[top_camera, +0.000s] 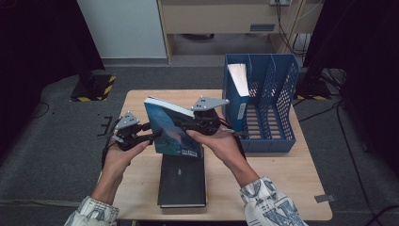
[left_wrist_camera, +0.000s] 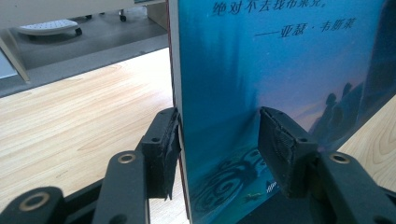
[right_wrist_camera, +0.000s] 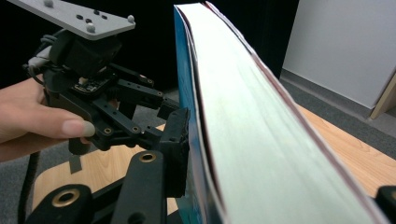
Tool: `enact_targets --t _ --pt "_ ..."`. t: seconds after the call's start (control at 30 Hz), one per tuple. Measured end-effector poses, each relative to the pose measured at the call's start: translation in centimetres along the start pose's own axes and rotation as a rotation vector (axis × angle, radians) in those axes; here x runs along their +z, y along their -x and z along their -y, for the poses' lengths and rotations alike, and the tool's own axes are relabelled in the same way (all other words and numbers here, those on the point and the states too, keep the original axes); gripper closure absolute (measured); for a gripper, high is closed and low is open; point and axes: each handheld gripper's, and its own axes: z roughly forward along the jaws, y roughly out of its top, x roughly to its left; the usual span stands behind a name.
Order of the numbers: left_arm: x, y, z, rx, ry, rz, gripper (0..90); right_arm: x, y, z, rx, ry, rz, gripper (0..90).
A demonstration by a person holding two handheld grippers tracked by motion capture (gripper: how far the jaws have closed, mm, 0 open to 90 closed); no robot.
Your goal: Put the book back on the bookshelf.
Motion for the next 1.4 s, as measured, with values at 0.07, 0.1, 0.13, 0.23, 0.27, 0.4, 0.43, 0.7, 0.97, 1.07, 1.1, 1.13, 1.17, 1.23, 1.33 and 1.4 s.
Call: enact_targets --t 0.07,0.1,0.13,0.23,0.27,0.4,0.43,0.7,0.97,1.07,1.1,1.13,1.17,1.23,1.33,1.4 --pt "0.0 0.0 0.0 0.007 -0.003 -0.002 48.1 0.2 0.0 0.0 0.001 0.007 -0.001 67.8" --pt "-0.1 0.0 0.1 0.009 -0.004 -0.002 48.1 0.2 0.0 0.0 -0.003 0.007 -0.001 69.3" --pt "0.0 0.0 0.1 0.006 -0.003 0.001 47.8 0.2 0.0 0.0 -0.002 0.007 -0.002 70.1" --pt "0.0 0.0 0.6 0.002 -0.01 -0.003 41.4 0.2 -0.1 -0.1 -0.01 0.009 0.011 72.6" --pt "-0.1 0.0 1.0 -0.001 -0.011 -0.017 39.2 0.2 0.0 -0.1 -0.008 0.009 0.011 72.8" --pt "-0.2 -0.1 3.9 -0.03 -0.039 -0.064 33.1 0.1 0.1 -0.2 0.005 0.014 0.037 73.7" --pt "-0.1 -0.2 4.5 -0.028 -0.05 -0.08 31.6 0.2 0.1 -0.2 0.014 0.015 0.045 73.8" --pt "0.1 -2.9 9.8 -0.098 -0.107 -0.194 19.7 0.7 0.6 -1.0 0.081 0.008 0.077 73.9" --pt "0.7 -4.1 11.5 -0.126 -0.173 -0.215 8.2 0.8 1.6 -1.7 0.116 -0.007 0.154 73.9" --pt "1.1 -4.4 12.1 -0.135 -0.218 -0.21 8.2 0.4 1.9 -2.1 0.119 0.003 0.177 73.9" --pt "1.3 -4.5 12.3 -0.135 -0.239 -0.208 8.2 0.3 1.9 -2.2 0.117 0.004 0.182 73.9" --pt "1.4 -4.5 12.4 -0.13 -0.257 -0.209 8.2 0.1 2.0 -2.4 0.116 0.004 0.189 73.9" --pt "1.6 -4.6 12.5 -0.126 -0.268 -0.212 8.2 0.0 2.1 -2.5 0.115 0.006 0.196 73.9" --pt "1.7 -4.6 12.7 -0.123 -0.281 -0.217 8.1 -0.4 2.3 -2.6 0.114 0.003 0.203 73.8" --pt "1.9 -4.8 12.9 -0.125 -0.292 -0.223 7.2 -0.9 2.4 -2.5 0.121 0.002 0.213 73.9" --pt "1.9 -4.8 12.9 -0.12 -0.298 -0.223 6.8 -1.2 2.4 -2.4 0.123 0.004 0.218 73.9"
